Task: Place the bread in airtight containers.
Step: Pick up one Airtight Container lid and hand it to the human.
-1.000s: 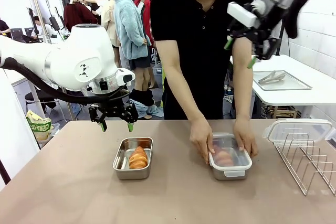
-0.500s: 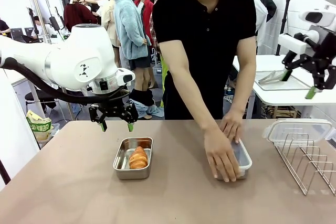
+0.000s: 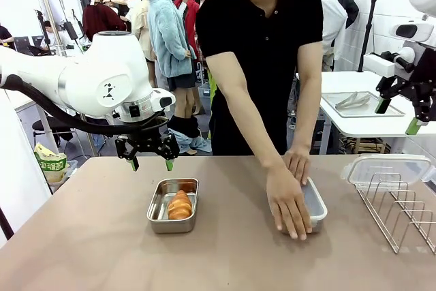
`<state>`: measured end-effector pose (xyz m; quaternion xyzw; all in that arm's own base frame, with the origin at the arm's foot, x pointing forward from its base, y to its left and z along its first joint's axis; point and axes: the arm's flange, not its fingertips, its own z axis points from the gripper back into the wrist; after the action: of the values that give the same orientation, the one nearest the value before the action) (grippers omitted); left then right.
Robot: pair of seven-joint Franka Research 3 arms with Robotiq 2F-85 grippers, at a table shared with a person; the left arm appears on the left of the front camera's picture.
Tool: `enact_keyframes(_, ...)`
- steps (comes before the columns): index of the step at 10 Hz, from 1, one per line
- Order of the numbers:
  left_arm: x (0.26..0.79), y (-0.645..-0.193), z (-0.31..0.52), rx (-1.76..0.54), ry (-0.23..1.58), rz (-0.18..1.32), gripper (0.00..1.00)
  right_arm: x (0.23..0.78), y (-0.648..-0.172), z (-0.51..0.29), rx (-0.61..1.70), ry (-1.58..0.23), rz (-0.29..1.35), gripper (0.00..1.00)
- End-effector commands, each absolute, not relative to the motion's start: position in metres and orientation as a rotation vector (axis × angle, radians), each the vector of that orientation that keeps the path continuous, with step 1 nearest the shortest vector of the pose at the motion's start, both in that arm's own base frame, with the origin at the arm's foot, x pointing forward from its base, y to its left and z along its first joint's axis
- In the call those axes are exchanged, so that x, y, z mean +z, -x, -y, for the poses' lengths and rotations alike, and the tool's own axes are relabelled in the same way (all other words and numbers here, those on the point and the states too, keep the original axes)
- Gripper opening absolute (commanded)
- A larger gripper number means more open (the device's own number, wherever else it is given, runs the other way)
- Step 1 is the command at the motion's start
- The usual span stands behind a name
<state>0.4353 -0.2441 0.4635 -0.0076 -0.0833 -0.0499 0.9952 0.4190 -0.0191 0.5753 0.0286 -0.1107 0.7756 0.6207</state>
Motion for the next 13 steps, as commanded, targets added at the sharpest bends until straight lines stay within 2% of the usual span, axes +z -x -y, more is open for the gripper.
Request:
enact_keyframes(1,0.465,-0.435,0.244,-0.096,0.017,0.168,1.0,0.575,-0.419,0.019,1.81,-0.074,0.271,1.0)
enact_keyframes(2,0.465,-0.435,0.244,-0.096,0.017,0.168,1.0,0.575,-0.419,0.019,1.783,-0.066,0.254,1.0)
enact_keyframes(3,0.465,-0.435,0.244,-0.096,0.017,0.168,1.0,0.566,-0.431,0.01,1.855,-0.094,0.19,1.0)
enact_keyframes(4,0.465,-0.435,0.244,-0.096,0.017,0.168,1.0,0.556,-0.445,0.014,1.884,-0.143,0.198,1.0)
enact_keyframes(10,0.465,-0.435,0.244,-0.096,0.017,0.168,1.0,0.514,-0.467,0.053,1.896,-0.154,0.333,1.0)
enact_keyframes(13,0.465,-0.435,0.244,-0.096,0.017,0.168,1.0,0.513,-0.475,0.056,1.847,-0.19,0.346,1.0)
